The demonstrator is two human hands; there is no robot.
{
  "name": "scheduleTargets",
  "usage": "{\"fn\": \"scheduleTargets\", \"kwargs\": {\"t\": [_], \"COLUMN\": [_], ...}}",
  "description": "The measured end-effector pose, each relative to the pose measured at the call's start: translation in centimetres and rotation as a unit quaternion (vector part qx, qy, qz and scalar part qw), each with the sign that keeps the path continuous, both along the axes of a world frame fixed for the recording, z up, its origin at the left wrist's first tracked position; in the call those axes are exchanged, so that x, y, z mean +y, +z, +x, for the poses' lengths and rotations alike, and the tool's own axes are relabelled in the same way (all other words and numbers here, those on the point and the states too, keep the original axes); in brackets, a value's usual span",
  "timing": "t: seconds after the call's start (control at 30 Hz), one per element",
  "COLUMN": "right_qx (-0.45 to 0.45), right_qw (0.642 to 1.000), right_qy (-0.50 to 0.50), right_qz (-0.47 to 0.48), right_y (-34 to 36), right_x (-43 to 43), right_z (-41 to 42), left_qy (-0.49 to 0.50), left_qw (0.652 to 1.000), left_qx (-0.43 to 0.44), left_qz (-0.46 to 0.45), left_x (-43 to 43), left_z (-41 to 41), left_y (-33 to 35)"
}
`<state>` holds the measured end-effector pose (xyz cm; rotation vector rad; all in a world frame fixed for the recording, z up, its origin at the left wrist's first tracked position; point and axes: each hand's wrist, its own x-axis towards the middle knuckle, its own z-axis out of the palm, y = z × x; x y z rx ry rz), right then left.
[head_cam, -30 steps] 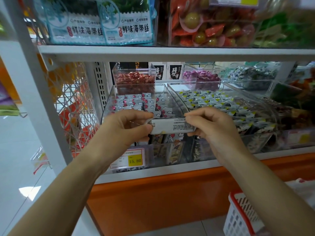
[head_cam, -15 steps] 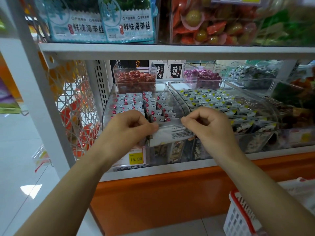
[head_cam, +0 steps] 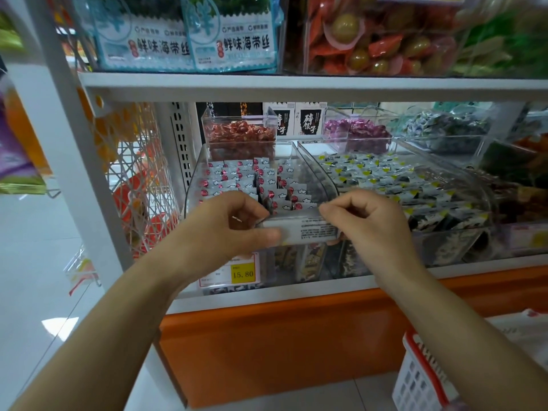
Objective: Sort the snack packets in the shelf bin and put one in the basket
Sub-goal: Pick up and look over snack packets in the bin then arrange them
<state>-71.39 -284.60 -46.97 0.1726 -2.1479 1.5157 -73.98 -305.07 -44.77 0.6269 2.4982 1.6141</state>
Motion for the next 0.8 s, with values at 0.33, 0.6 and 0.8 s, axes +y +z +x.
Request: {"fn": "scheduleTargets", "kwargs": {"t": [0.33,0.6,0.8], "right_qx": [-0.156,-0.084,-0.038], "right_qw": [0.980,0.987,0.994], "right_qy": [0.118,0.106,0.043], "right_qz": [-0.031,-0.086,-0.090], "right_y": [0.9,0.0,0.6], "right_x": [1.9,0.2,-0.2], "right_z": [-0.4,-0.4,-1.0], "left_qy": [0.005,0.131,0.142], "left_qw": [0.999,0.981,0.980], "left_qx": [0.041,0.112,0.141], "left_qz": [0.005,0.093,0.022], "left_x": [0.1,1.0,1.2], "left_z": [-0.4,-0.8,-0.8], "left_y": [-0.4,-1.1,-1.4]}}
